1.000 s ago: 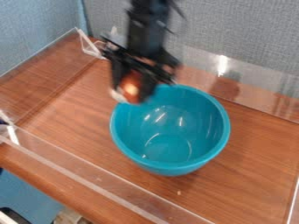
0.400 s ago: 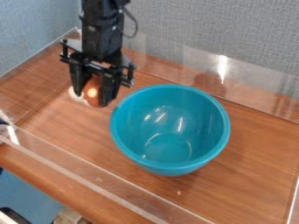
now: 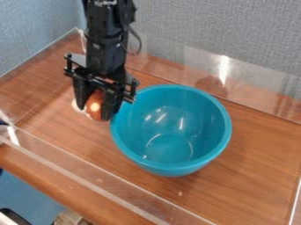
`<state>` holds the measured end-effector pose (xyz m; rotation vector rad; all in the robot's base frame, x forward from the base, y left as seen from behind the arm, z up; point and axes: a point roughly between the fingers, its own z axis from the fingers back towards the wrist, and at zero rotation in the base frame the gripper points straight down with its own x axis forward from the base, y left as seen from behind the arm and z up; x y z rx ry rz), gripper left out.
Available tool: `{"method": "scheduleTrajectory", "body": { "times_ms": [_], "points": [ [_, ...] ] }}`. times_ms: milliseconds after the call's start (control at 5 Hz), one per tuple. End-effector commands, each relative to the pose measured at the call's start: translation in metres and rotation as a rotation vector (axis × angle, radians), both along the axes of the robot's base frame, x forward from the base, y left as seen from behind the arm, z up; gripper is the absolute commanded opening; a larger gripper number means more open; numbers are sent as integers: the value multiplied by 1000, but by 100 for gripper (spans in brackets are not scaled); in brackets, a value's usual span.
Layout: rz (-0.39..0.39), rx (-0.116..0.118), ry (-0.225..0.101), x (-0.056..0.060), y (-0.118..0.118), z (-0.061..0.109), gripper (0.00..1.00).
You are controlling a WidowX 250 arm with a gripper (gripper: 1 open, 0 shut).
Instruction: Remove the mushroom from inside the blue bowl and put it on the table
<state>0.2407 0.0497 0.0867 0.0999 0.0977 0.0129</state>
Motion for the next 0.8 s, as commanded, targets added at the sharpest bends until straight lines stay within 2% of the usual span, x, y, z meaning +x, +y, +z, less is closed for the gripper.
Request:
{"method": "scheduleTrajectory", "body": {
  "times_ms": [0,600],
  "points": [
    [-16,3,-18,0,-4,2,0],
    [-19,4,-4,-6,-9,-4,0]
  ]
}}
